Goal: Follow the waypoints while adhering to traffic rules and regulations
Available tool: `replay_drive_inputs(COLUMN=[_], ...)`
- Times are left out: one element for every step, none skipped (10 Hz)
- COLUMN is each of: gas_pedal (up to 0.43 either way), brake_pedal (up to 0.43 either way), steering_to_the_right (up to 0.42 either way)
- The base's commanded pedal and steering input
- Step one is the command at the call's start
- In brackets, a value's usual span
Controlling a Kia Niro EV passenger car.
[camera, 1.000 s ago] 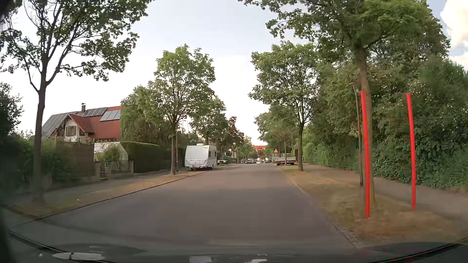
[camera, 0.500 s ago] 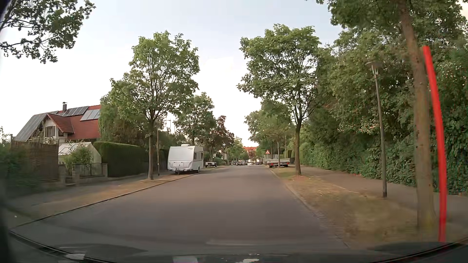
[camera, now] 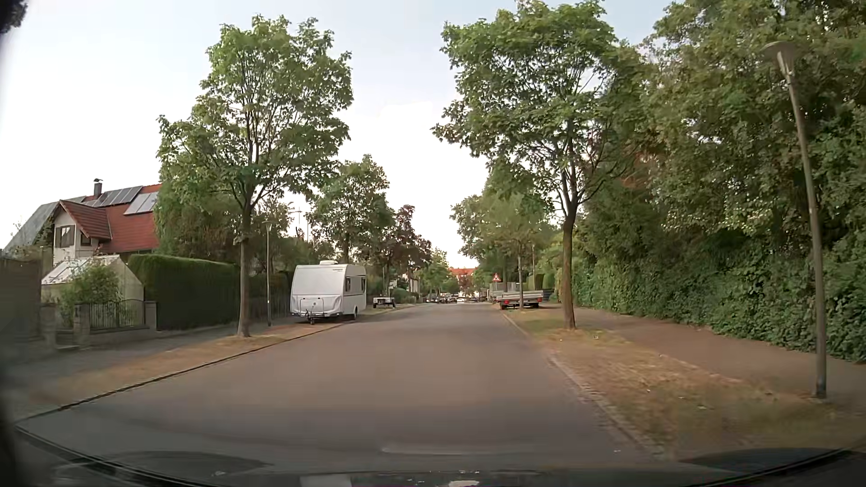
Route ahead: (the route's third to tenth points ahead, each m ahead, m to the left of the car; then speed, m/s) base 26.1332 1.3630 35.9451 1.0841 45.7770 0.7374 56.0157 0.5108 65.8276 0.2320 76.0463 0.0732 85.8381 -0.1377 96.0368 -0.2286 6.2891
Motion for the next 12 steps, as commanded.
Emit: replay_drive_inputs(gas_pedal=[0.150, 0.157, 0.157, 0.157, 0.157, 0.157, 0.157, 0.150, 0.150, 0.150, 0.150, 0.150], brake_pedal=[0.012, 0.012, 0.012, 0.012, 0.012, 0.012, 0.012, 0.012, 0.012, 0.012, 0.012, 0.012], steering_to_the_right=[0.006, 0.006, 0.005, 0.004, 0.004, 0.005, 0.005, 0.002, 0.001, 0.002, 0.003, 0.003])
